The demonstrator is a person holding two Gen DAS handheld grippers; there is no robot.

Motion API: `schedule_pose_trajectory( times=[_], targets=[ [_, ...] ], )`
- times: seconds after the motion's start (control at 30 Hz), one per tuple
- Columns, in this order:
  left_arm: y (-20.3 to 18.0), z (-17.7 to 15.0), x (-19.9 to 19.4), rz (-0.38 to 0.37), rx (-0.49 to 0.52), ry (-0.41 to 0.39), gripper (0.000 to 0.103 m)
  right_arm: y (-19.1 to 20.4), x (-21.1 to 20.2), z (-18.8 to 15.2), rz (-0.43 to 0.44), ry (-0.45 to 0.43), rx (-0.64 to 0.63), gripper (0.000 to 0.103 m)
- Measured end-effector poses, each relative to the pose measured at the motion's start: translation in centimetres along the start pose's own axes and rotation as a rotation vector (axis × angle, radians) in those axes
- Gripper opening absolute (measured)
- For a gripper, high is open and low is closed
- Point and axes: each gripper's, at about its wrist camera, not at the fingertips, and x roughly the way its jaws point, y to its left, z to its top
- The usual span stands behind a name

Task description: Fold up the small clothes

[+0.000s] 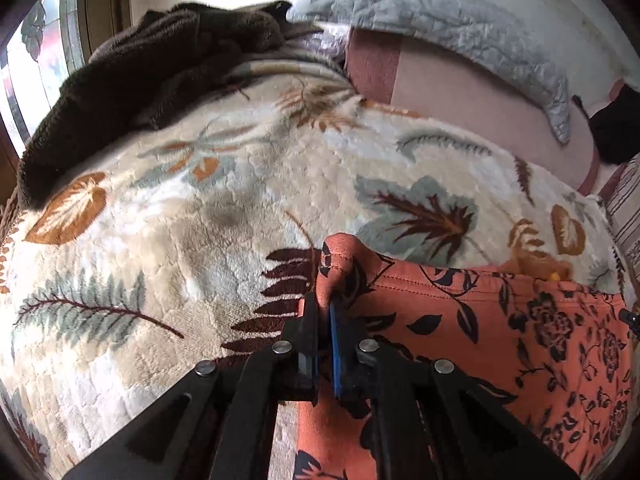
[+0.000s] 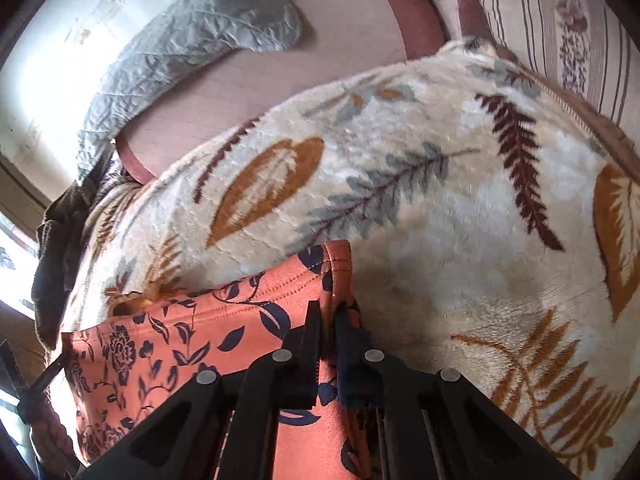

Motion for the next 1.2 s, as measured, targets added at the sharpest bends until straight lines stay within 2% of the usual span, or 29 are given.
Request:
schedule_pose_trajectory(
  times=[0.03,0.07,0.13,0.17,0.2,0.23,0.3,0.37,0.43,0.53,0.57,0.6,0.63,0.67,0.7,0.73,0.77,0.8,0.93,1.07,1.13,1.2],
  targets=[
    [0.0,0.0,1.4,-0.001,0.0,0.05,0.009,-0.6,0.8,-0.2,-0.01,0.015,0.019,0.011],
    [0.2,0.1,1.4,-0.006,-0.004,0.032,0.01,-1.2,0.8,-0.5,-0.002,0.007,0.038,0.013],
    [0.8,0.3,-0.1,-0.016,-0.037,-0.007,0.025,-1.5,-0.3,-0.9,-0.034,-0.02,0.058,0.023],
    [1.4,0.3,-1.1,-0.026,-0.061,-0.022,0.038,-1.5,-1.3,-1.0,-0.058,-0.039,0.051,0.024],
    [2.1,0.2,-2.4,-0.032,-0.086,-0.045,0.043,-1.3,-2.7,-1.2,-0.077,-0.066,0.048,0.024],
    [2.7,-0.2,-4.0,-0.034,-0.102,-0.072,0.043,-0.9,-4.4,-1.5,-0.071,-0.099,0.051,0.026],
    [3.4,-1.4,-7.1,-0.052,-0.104,-0.11,0.047,0.4,-7.6,-3.0,0.026,-0.134,0.063,0.026],
    [3.2,-3.4,-9.9,-0.09,-0.074,-0.125,0.047,1.6,-10.1,-6.0,0.165,-0.129,0.079,0.033],
    [2.4,-5.9,-12.1,-0.103,-0.044,-0.135,0.051,2.8,-10.9,-9.8,0.261,-0.083,0.093,0.072],
    [0.6,-9.7,-13.1,-0.101,0.025,-0.133,0.055,3.2,-9.7,-14.2,0.343,-0.017,0.108,0.073],
    [0.0,-10.7,-12.3,-0.07,0.045,-0.111,0.056,2.5,-8.7,-15.0,0.312,0.002,0.123,0.073],
    [-0.3,-11.7,-11.2,-0.041,0.067,-0.066,0.056,1.0,-7.8,-15.6,0.246,0.009,0.176,0.072],
    [-0.4,-12.6,-9.6,-0.008,0.08,-0.012,0.056,-1.0,-7.2,-15.9,0.201,0.018,0.259,0.066],
    [-0.3,-13.6,-8.3,0.025,0.099,0.04,0.057,-2.5,-7.3,-16.2,0.233,0.002,0.329,0.06],
    [0.1,-14.2,-7.8,0.034,0.099,0.051,0.059,-3.3,-8.1,-16.5,0.242,-0.025,0.367,0.061],
    [0.6,-14.4,-8.4,0.021,0.077,0.012,0.059,-3.5,-9.4,-16.8,0.203,-0.063,0.369,0.062],
    [1.0,-14.5,-8.9,0.045,0.066,0.006,0.059,-3.4,-10.6,-17.0,0.17,-0.099,0.35,0.063],
    [1.3,-14.4,-9.4,0.055,0.059,0.009,0.059,-3.4,-11.7,-17.4,0.163,-0.119,0.343,0.069],
    [1.5,-13.9,-12.3,0.032,0.02,-0.054,0.059,-3.9,-13.7,-19.8,0.285,-0.135,0.422,0.073],
    [-1.1,-13.7,-13.7,-0.021,0.054,-0.077,0.059,-3.8,-10.7,-22.4,0.37,-0.034,0.536,0.075],
    [-2.7,-13.6,-13.7,-0.038,0.068,-0.075,0.059,-3.8,-9.5,-22.3,0.364,-0.046,0.575,0.075],
    [-4.0,-13.4,-13.7,-0.053,0.067,-0.071,0.059,-4.1,-8.6,-21.4,0.392,-0.079,0.619,0.075]
  ],
)
